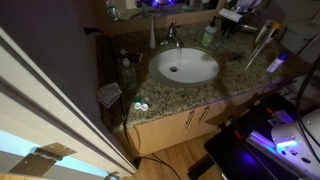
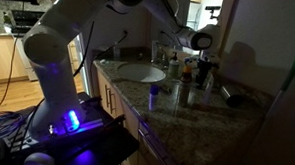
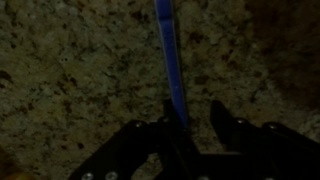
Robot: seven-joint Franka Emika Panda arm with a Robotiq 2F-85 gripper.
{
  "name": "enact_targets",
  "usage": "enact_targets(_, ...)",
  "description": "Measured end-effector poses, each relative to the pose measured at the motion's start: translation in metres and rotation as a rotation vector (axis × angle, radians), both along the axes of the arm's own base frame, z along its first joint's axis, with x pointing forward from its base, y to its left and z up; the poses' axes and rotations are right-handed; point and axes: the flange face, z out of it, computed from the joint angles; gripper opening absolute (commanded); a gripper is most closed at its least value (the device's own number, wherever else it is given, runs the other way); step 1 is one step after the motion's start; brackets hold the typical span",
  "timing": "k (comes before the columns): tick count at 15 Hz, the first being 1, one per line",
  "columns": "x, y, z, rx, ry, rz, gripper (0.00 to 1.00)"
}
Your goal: Open the tap, wet the toothbrush, put it back and close the tap
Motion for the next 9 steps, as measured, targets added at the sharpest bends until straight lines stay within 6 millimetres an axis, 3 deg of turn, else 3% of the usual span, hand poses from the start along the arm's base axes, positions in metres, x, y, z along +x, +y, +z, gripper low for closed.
enact_targets(1,0.0011,-0.0001,0.0006,-0.001,-0.002,-0.003,0.04)
enact_targets(3,0.0026,-0.0005,0.0012,-0.003,-0.005,-0.005,0.00)
enact_targets(9,0.0065,-0.0065,0.0070,-0.011,-0.019,-0.009,0.02)
